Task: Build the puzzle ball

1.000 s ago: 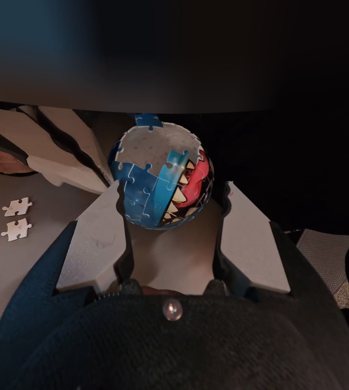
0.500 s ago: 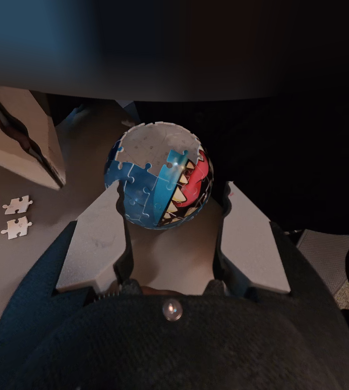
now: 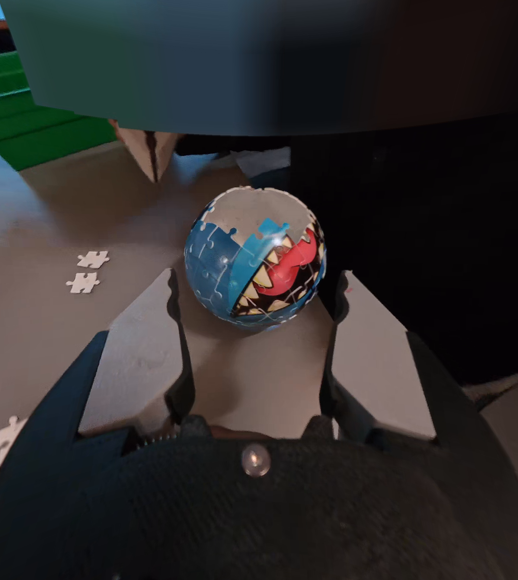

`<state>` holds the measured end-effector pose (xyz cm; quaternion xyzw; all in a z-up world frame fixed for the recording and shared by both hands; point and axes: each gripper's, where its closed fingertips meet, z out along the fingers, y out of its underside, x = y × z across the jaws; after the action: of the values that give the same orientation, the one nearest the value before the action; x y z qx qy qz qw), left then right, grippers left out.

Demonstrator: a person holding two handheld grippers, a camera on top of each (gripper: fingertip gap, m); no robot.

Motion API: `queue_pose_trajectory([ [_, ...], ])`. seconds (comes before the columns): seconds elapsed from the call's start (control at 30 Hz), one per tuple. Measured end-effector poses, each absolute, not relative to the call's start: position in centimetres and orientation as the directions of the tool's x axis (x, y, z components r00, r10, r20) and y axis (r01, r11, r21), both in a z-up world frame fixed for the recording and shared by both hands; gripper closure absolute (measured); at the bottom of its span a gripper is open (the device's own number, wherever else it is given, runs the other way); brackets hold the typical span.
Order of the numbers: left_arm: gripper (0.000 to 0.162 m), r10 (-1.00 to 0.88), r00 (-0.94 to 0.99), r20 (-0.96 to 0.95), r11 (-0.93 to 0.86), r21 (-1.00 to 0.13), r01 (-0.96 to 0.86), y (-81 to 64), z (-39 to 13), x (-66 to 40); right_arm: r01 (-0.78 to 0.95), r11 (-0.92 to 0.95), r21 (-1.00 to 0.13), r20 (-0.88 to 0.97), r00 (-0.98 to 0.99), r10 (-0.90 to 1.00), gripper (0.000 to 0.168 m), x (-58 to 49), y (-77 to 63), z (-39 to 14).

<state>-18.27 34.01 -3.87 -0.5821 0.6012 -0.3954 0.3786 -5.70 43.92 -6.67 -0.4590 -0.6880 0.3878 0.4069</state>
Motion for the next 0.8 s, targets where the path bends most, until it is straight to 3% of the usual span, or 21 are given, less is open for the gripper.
queue_pose_trajectory([
  [0.1, 0.061, -0.996, 0.084, -0.004, -0.025, -0.939, -0.342, 33.2, -3.5, -19.1, 0.339, 0.222, -0.914, 0.18, -0.15, 0.972, 0.168, -2.3, 44.4, -6.8],
  [0.13, 0.061, -0.992, 0.125, -0.005, -0.035, -0.948, -0.317, 32.9, -3.4, -19.2, 0.354, 0.174, -0.919, 0.135, -0.13, 0.982, 0.144, -1.1, 44.2, -6.9],
  [0.17, 0.06, -0.987, 0.163, -0.004, -0.045, -0.954, -0.297, 32.4, -3.4, -19.4, 0.38, 0.126, -0.916, 0.085, -0.124, 0.989, 0.134, 0.1, 43.5, -7.3],
  [0.27, 0.057, -0.97, 0.242, -0.024, -0.044, -0.961, -0.274, 30.3, -3.9, -19.3, 0.459, 0.087, -0.884, 0.02, -0.148, 0.989, 0.134, 3.0, 40.0, -8.9],
  [0.43, 0.052, -0.924, 0.377, -0.067, -0.055, -0.951, -0.304, 27.8, -5.5, -18.7, 0.634, 0.191, -0.749, 0.141, -0.13, 0.981, 0.126, 6.5, 35.8, -13.5],
  [0.67, 0.047, -0.846, 0.533, -0.01, -0.138, -0.962, -0.236, 28.4, -6.4, -17.4, 0.679, 0.19, -0.709, 0.208, -0.056, 0.976, 0.114, 6.6, 35.4, -16.0],
  [0.77, 0.046, -0.826, 0.564, 0.0, -0.162, -0.958, -0.236, 28.8, -7.0, -16.0, 0.665, 0.196, -0.721, 0.192, -0.08, 0.978, 0.119, 5.7, 35.1, -16.2],
  [0.8, 0.044, -0.821, 0.57, -0.01, -0.158, -0.957, -0.244, 28.9, -7.2, -15.5, 0.662, 0.202, -0.721, 0.186, -0.096, 0.978, 0.131, 5.6, 35.0, -16.4],
])
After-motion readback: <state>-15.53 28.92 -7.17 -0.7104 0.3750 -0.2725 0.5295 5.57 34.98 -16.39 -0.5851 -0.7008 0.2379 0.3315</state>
